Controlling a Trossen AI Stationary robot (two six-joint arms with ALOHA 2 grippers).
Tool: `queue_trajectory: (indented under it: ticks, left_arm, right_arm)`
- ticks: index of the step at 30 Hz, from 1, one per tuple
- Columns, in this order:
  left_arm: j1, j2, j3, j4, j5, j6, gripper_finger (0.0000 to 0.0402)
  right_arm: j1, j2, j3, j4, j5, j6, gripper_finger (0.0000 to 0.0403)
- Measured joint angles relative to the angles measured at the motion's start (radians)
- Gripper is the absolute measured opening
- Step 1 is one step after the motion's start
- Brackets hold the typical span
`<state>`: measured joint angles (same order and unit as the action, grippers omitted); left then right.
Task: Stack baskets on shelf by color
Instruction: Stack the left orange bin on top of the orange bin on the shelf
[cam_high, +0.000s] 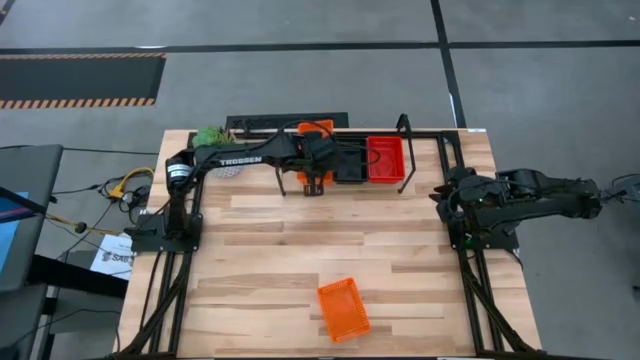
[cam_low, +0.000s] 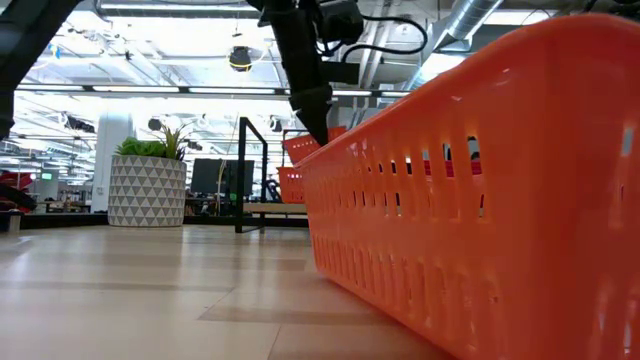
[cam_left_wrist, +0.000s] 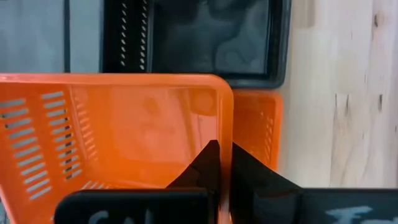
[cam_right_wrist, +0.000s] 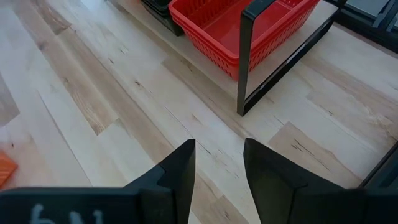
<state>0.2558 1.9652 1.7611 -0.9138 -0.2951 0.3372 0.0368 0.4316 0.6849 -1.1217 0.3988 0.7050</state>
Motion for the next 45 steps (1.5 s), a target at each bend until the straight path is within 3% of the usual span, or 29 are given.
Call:
queue_trajectory:
  ticks: [8,12,45]
  left_arm:
    - [0.000,0.000,0.000,-0.023,0.007,-0.006,0.0000]
    - [-0.001,0.000,0.000,-0.037,0.078,-0.005,0.0000]
    - [-0.001,0.000,0.001,-0.065,0.079,-0.007,0.0000]
  right_arm:
    - [0.000,0.000,0.000,0.000,0.000,0.001,0.0159]
    - [0.000,0.000,0.000,0.000,0.000,0.001,0.0159]
    - [0.000,0.000,0.000,0.000,0.000,0.001,0.0159]
